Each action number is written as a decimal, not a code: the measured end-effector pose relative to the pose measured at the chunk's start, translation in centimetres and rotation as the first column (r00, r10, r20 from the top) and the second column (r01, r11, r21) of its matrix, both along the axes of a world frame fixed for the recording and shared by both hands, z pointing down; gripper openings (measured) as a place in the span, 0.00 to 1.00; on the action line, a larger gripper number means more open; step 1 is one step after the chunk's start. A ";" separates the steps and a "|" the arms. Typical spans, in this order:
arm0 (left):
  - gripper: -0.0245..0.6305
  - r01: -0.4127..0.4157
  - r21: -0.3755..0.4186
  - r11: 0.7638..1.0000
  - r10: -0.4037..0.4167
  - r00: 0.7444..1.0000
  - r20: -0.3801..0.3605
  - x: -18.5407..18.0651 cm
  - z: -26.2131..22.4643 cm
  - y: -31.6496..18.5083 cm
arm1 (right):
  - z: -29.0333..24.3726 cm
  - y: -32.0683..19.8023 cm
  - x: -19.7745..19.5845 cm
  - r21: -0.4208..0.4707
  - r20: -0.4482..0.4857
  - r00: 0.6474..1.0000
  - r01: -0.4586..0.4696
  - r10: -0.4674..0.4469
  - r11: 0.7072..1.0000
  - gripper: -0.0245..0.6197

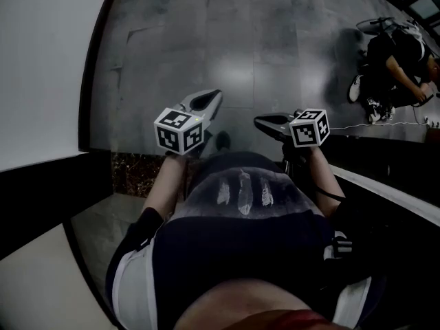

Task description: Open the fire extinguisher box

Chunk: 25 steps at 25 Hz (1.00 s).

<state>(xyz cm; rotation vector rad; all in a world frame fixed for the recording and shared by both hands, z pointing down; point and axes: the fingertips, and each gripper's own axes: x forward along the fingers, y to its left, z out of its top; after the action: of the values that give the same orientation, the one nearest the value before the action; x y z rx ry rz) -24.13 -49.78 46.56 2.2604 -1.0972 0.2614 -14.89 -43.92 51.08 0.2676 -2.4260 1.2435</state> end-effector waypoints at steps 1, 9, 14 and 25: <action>0.04 0.006 -0.012 1.000 -0.006 1.000 -0.013 -1.8 0.6 -1.1 | -0.2 -1.4 -1.9 -0.009 0.012 1.000 0.007 -0.007 1.000 0.04; 0.04 -0.002 -0.048 0.999 -0.001 0.998 -0.057 -4.7 1.8 -3.9 | -2.7 -4.2 -5.1 -0.124 0.155 0.985 -0.057 0.076 0.991 0.04; 0.04 -0.024 -0.067 0.997 0.018 0.997 -0.076 -4.5 2.7 -3.9 | -2.4 -3.9 -5.4 -0.154 0.187 0.978 -0.062 0.091 0.986 0.04; 0.04 -0.012 -0.082 0.997 0.007 0.998 -0.057 -4.3 3.4 -7.2 | -1.8 -7.4 -6.5 -0.118 0.184 0.983 0.010 0.012 0.993 0.04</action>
<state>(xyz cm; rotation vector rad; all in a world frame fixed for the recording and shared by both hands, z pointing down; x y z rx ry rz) -28.43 -56.93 49.92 2.1871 -1.0282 0.2408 -21.43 -51.31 49.32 0.1241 -2.4920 1.4650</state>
